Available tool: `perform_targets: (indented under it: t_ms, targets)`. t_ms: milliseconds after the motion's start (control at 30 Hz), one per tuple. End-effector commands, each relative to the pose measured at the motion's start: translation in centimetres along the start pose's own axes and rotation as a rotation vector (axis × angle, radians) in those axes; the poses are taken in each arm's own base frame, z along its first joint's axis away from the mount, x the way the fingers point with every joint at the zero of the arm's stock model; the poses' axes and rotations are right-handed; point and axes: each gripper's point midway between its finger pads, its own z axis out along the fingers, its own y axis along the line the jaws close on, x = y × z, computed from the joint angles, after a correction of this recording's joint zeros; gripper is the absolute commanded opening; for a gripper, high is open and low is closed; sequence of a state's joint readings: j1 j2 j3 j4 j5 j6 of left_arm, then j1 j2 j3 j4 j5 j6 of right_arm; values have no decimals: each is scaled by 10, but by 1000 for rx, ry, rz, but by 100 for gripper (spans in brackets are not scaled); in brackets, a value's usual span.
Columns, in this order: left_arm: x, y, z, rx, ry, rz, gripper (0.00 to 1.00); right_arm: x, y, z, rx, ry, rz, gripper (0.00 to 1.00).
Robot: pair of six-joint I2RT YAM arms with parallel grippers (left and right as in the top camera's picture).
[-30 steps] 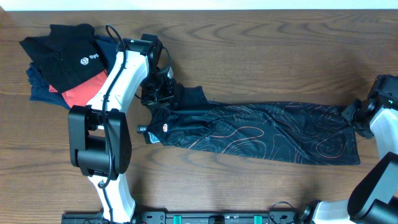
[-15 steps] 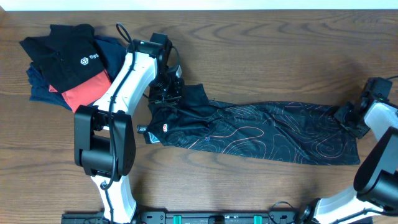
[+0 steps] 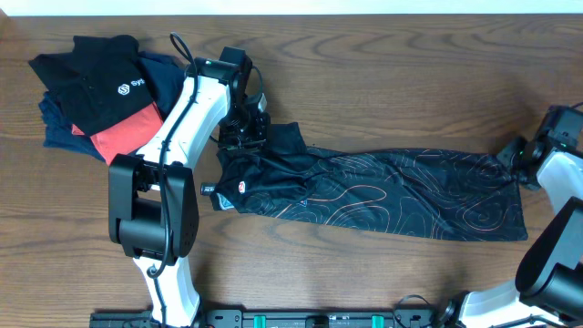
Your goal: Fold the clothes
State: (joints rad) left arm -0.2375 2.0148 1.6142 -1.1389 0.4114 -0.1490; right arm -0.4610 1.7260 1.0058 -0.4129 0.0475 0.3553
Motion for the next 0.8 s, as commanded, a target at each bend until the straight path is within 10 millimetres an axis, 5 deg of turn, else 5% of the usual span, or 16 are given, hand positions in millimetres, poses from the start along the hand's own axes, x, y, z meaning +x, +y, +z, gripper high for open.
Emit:
perform_targets:
  t_ms: [0, 333, 367, 500, 767]
  targets:
    - [0, 3, 1, -12, 0, 14, 6, -4, 10, 0, -43, -3, -22, 49]
    - [0, 3, 1, -12, 0, 14, 6, 8, 23, 23, -63, 34, -77, 45]
    - [0, 3, 1, -12, 0, 14, 6, 8, 24, 23, -64, 32, -79, 41]
    - [0, 3, 1, -12, 0, 14, 6, 7, 24, 23, -65, 29, -79, 1]
    - [2, 4, 0, -13, 8, 11, 6, 13, 21, 16, -55, 55, -75, 1]
